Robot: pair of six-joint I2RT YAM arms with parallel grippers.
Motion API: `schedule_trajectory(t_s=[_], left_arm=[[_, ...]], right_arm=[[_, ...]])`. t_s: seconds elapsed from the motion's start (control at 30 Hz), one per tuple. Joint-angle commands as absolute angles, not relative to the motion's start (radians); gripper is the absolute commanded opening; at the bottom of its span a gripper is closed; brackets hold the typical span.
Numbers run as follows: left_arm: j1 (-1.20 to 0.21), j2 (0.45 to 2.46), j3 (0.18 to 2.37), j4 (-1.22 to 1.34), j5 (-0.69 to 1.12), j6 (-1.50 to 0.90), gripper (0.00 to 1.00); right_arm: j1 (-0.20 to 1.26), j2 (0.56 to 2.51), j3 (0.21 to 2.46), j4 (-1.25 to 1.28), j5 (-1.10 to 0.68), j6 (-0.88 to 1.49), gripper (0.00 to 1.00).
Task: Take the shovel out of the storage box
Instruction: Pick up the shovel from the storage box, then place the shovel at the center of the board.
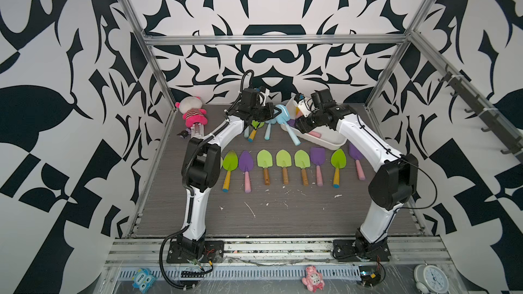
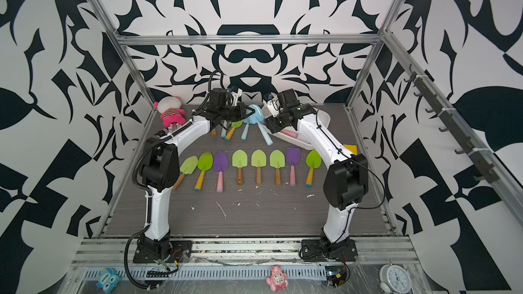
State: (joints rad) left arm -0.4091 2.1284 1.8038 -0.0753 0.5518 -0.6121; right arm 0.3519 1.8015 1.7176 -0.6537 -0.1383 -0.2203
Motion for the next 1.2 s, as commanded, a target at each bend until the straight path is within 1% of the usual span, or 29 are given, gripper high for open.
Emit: schedule_trajectory(t_s=[0.0, 0.23, 0.37, 0.63, 0.73, 0.9, 1.17], left_arm=[[-0.367, 2.029, 1.783, -0.153, 0.631, -0.516, 0.00], [-0.248, 1.941, 1.766, -0.435, 0.710, -0.293, 0.00], [-0.175, 1.913, 1.787, -0.649, 0.691, -0.139, 0.00], [-0.029, 1.908, 1.828, -0.973, 0.640, 0.090, 0.00], [0.006, 1.942, 1.869, -1.089, 0.609, 0.170, 0.00], [0.050, 2.019, 1.964, -1.266, 0.490, 0.271, 0.00], [0.133, 1.990, 1.930, -1.290, 0.282, 0.346, 0.00]], right_arm=[[0.312, 1.770, 1.708, -0.589, -0.158, -0.227, 0.70], [0.214, 1.793, 1.703, -0.543, -0.235, -0.220, 0.77], [0.163, 1.810, 1.707, -0.512, -0.276, -0.209, 0.80], [0.110, 1.858, 1.728, -0.480, -0.333, -0.209, 0.80], [0.104, 1.884, 1.748, -0.484, -0.350, -0.219, 0.80], [0.098, 1.920, 1.779, -0.494, -0.374, -0.234, 0.80], [0.098, 1.958, 1.820, -0.528, -0.417, -0.253, 0.79]])
